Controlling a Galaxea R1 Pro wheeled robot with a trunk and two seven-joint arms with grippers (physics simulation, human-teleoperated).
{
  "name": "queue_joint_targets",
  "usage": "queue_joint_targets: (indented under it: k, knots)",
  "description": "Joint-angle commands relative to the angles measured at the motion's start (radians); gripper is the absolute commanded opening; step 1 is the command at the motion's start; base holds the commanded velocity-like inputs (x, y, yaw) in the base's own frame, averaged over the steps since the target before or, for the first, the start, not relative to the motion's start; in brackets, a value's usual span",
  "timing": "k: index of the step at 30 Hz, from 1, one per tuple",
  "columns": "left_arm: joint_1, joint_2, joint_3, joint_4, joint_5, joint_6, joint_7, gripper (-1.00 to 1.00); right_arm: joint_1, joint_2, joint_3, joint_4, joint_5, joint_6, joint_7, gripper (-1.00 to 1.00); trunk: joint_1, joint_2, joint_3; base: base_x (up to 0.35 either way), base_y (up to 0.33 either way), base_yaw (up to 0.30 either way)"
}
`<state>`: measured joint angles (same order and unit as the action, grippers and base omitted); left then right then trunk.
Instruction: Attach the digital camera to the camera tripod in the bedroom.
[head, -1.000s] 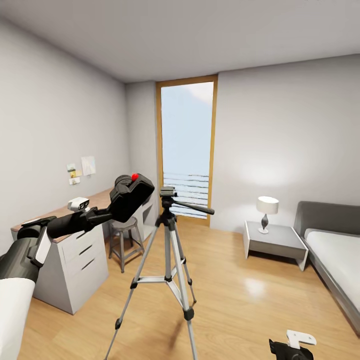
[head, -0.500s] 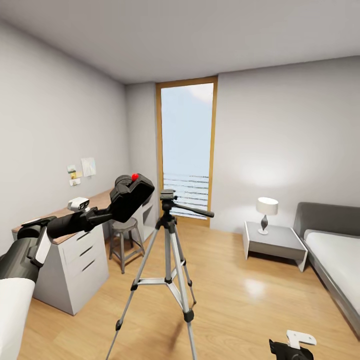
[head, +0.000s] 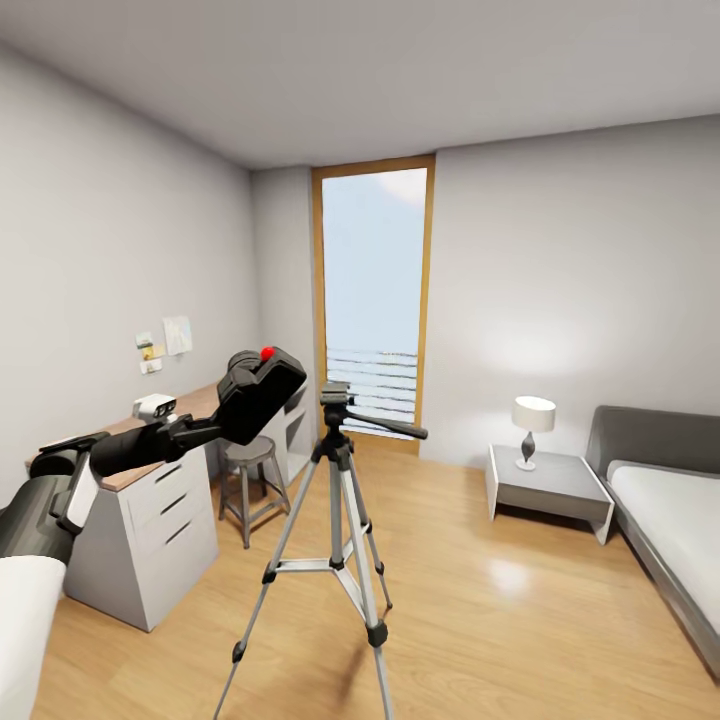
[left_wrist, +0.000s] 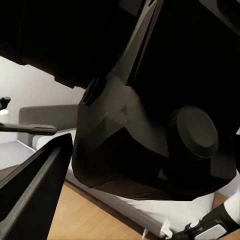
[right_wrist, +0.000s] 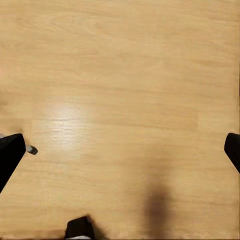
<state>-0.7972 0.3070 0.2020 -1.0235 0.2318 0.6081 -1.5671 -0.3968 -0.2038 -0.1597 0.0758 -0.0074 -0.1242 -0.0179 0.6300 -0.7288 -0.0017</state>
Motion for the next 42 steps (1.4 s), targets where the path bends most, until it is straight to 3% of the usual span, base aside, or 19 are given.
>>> queue_joint_targets:
  k: [1,7,10,22,42]
  knots:
    - [0.000,0.001,0.000,0.000,0.000,0.011,-0.004,-1.00,0.015,0.000,-0.004,0.004,0.000,0.005,-0.003,1.00,-0.004,0.007,0.003,0.000,0.000,0.000]
    - [0.000,0.009,0.000,0.000,0.000,0.013,-0.004,-1.00,0.114,0.000,-0.004,0.005,0.000,0.044,-0.008,1.00,-0.019,0.035,0.016,0.000,0.000,0.000]
    - [0.000,0.012,0.000,0.001,0.001,0.013,-0.004,-1.00,0.178,0.015,-0.004,0.005,0.000,0.051,-0.009,1.00,-0.019,0.035,0.016,0.000,0.000,0.000]
    - [0.000,0.014,0.001,0.006,0.001,0.011,-0.004,-1.00,0.289,0.046,-0.004,0.005,0.000,0.051,-0.010,1.00,-0.019,0.035,0.016,0.000,0.000,0.000]
    - [0.001,0.016,0.003,0.078,0.005,0.005,-0.004,-1.00,0.370,0.103,-0.004,0.005,0.000,0.049,-0.010,1.00,-0.019,0.035,0.016,0.000,0.000,0.000]
